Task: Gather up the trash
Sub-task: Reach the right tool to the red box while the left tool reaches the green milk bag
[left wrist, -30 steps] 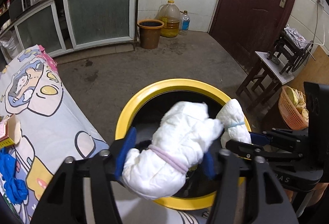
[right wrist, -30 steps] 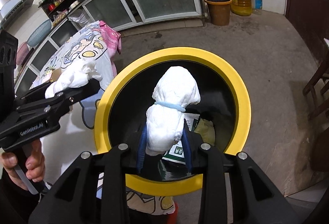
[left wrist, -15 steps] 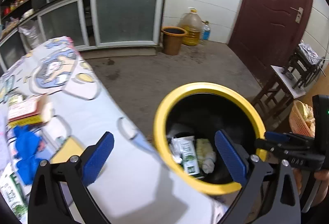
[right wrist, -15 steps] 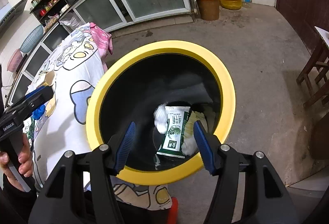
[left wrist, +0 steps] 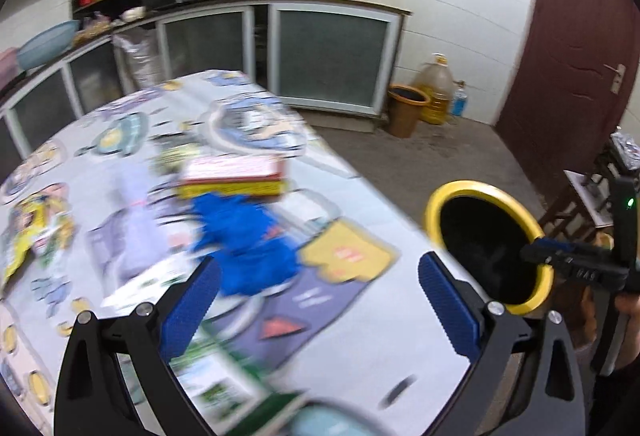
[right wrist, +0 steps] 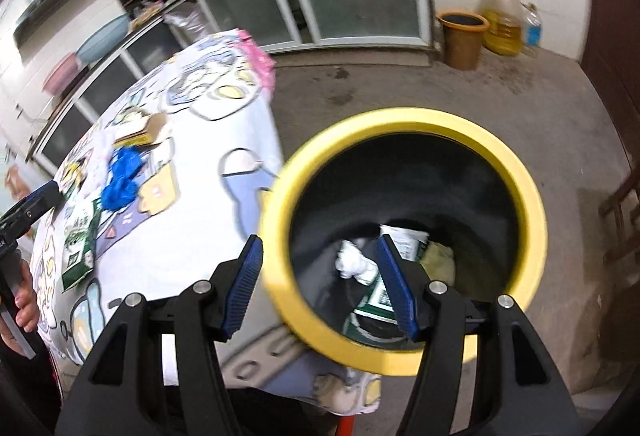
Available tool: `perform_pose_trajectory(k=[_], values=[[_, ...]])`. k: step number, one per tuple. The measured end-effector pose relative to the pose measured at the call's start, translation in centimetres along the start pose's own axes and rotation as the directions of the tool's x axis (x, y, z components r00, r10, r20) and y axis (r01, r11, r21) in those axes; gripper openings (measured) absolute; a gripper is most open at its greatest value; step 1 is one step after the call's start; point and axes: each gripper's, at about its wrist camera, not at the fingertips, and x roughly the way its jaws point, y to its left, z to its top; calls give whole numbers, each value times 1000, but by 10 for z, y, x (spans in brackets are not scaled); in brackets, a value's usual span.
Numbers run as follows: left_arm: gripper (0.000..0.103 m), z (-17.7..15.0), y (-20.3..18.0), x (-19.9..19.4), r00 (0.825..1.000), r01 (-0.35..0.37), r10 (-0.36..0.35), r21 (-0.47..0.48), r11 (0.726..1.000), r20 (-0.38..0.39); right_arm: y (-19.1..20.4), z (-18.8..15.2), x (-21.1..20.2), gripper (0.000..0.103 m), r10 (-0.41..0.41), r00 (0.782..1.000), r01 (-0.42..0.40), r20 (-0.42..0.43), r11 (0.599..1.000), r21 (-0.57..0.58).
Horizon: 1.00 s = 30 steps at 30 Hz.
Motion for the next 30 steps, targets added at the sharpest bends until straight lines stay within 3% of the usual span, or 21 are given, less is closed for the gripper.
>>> perform_pose_trajectory(k=[6,13,16,21,24,28,30], values=[[95,-30,64,-25,996,-89,87,-56,994,-36,46,13,11,56,35,999,-35,-7,996,-81],[95,-61,100,-27,990,-93,78,-123,988,-119,103,26,25,57,78,997,-81,-19,972,-222],[95,-70,102,-21,988,-71,51,-134,988,-147,136,32,29,57,95,995,-94,-13,937,-337],[95,-76,105,-8,982,-27,-4,-157,987,-191,194,52,41,57,101,995,-98,-28,812,-575],[95,-77,110,2,976,3,-45,-192,981,-214,221,78,60,57,91,992,-127,-89,750,-649],[95,-74,110,14,970,-7,-43,-202,979,-241,250,109,97,56,8,991,-107,-133,644,-757],[95,-74,111,19,964,1,-58,-215,977,-260,258,122,112,56,10,981,-159,-196,622,-767]])
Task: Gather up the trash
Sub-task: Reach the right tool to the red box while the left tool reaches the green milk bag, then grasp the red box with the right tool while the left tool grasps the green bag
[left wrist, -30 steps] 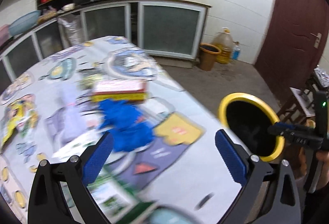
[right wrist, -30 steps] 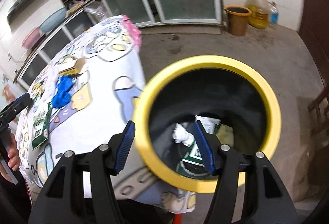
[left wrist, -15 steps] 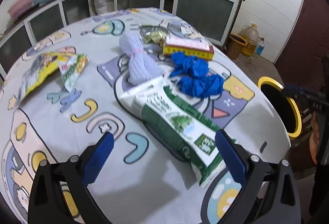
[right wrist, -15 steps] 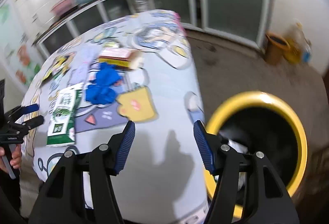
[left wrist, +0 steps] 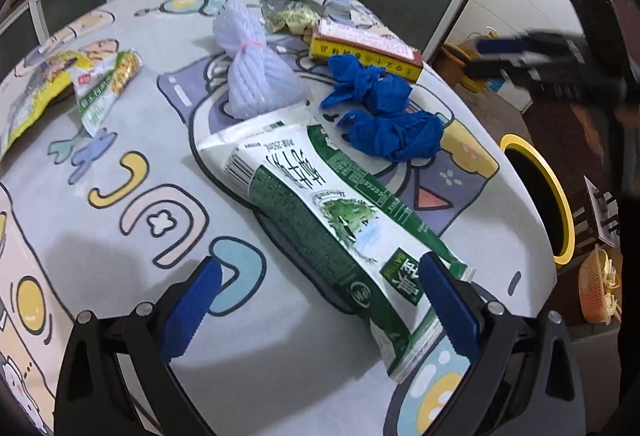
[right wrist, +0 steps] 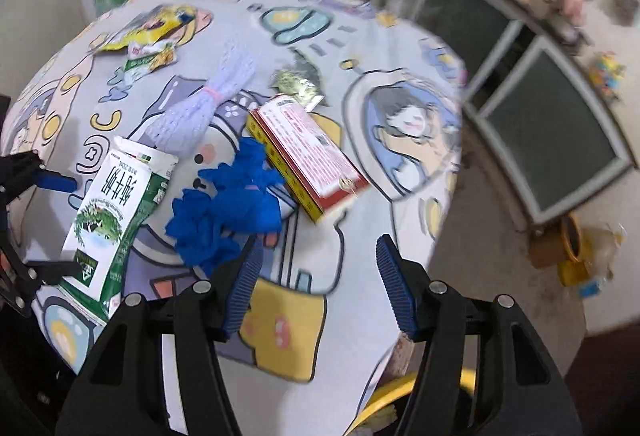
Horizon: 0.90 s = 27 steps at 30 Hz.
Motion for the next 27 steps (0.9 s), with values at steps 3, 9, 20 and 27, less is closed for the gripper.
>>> perform_pose_trajectory(k=[3,9,20,27], values=[[95,3,3,7,999,39,-40,-25,999,-36,-5,21,15,67,61,996,-65,-62,996,-61],[95,9,10,18,994,86,-89,-40,995,-71,-1,43,52,67,72,979,-104,-193,981,-164],[95,32,8,41,983,134,-133,4,991,-126,-31,73,116,67,236,931,-269,-278,959,-88],[82,39,-3,48,991,102,-100,18,995,-86,-24,62,129,59,217,945,-243,-245,966,-82]])
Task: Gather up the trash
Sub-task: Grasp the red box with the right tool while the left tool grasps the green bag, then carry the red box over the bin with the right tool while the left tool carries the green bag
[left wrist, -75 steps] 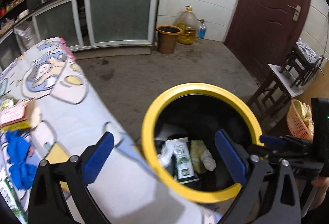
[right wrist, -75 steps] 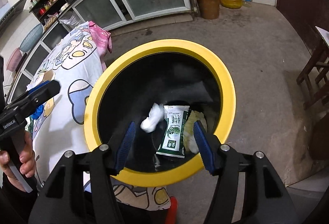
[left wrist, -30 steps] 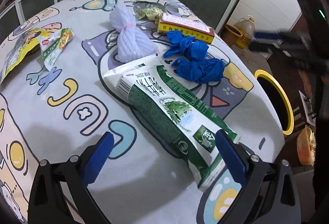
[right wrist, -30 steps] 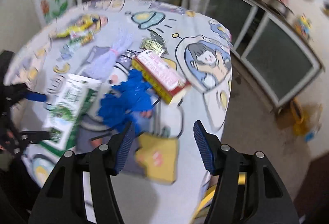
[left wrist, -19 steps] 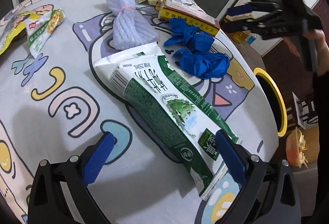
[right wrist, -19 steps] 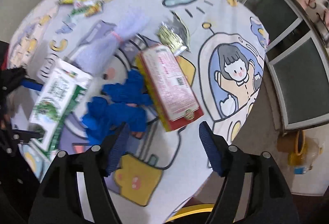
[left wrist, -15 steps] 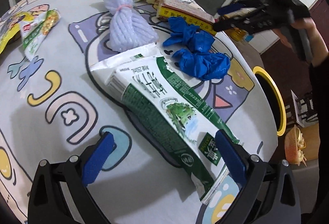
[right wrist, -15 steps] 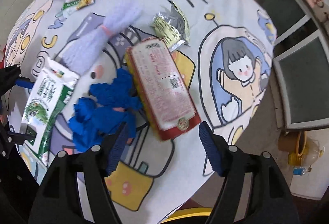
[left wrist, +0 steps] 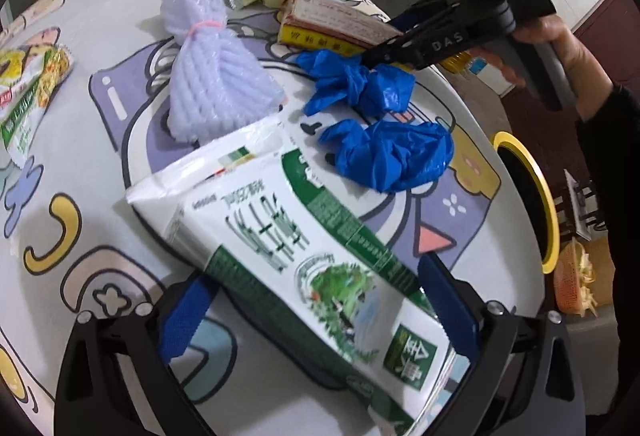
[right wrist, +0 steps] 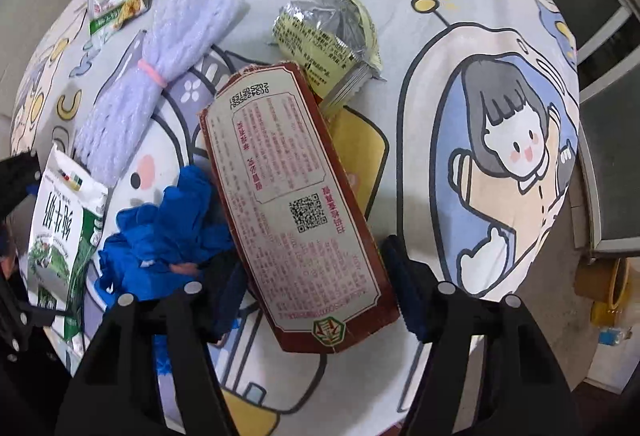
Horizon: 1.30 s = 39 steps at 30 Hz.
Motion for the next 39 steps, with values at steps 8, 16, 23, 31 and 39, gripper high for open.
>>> perform_pose_trajectory(k=[8,16,23,31,39], values=[[35,-1,6,-14,993,106,-102,-82,991,55,-3,-36,-43,37,-25,984,5,179,994,112],[31,-22,-1,-73,985,61,-52,-49,997,166,-9,-64,-100,32,-40,938,-58,345,961,270],[31,-44,13,-116,973,33,-13,-83,996,232,20,-88,-134,32,13,902,-148,431,948,280],[31,-73,13,-134,965,52,-25,-95,994,262,50,-136,-132,32,-3,897,-170,442,921,351],[31,-74,-14,-130,960,86,-72,-39,996,269,57,-217,-122,32,-56,894,-187,445,855,483]])
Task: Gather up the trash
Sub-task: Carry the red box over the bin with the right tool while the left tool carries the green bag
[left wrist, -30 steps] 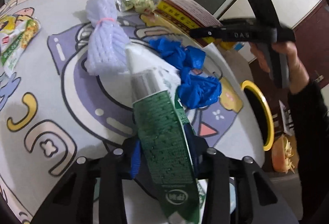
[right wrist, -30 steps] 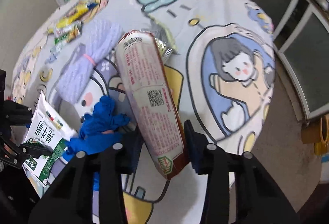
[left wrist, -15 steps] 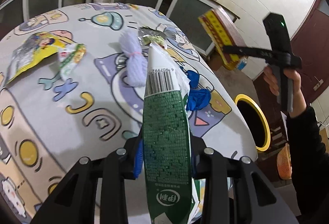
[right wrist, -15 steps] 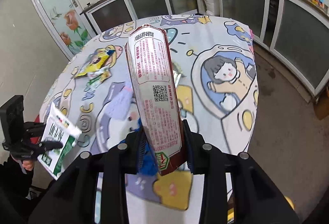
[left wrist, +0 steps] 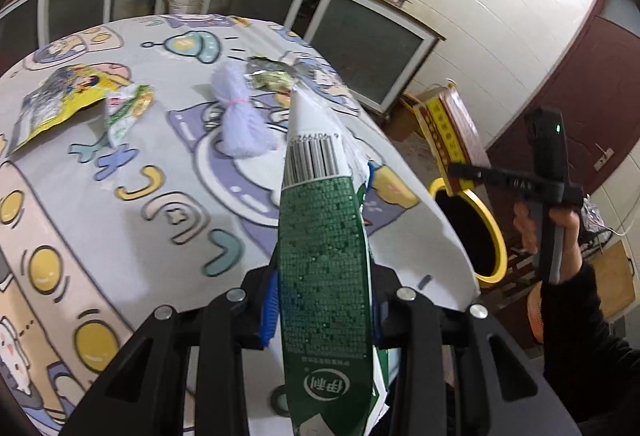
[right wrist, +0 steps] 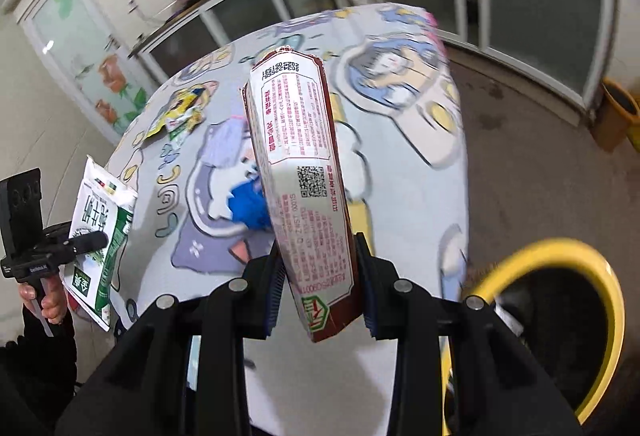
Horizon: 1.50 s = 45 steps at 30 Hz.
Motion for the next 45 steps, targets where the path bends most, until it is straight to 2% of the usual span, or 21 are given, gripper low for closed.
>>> perform_pose_trajectory(k=[10,16,22,27,33,45], values=[[31,23,-76,35,995,93,-90,125,988,-32,-62,-77,-66,32,-143,987,129,76,977,170],[31,40,-129,68,988,150,-137,200,968,-75,-98,-113,-107,32,-244,963,206,110,938,280],[31,52,-184,106,978,197,-170,259,946,-122,-128,-138,-125,32,-321,941,264,104,894,361],[31,62,-222,143,969,229,-190,281,932,-161,-148,-155,-127,32,-333,939,269,91,871,412],[31,63,-258,177,960,250,-193,310,917,-203,-166,-169,-121,33,-318,945,253,70,853,456],[32,59,-298,239,949,256,-174,320,912,-263,-185,-179,-104,37,-300,954,247,25,830,501]])
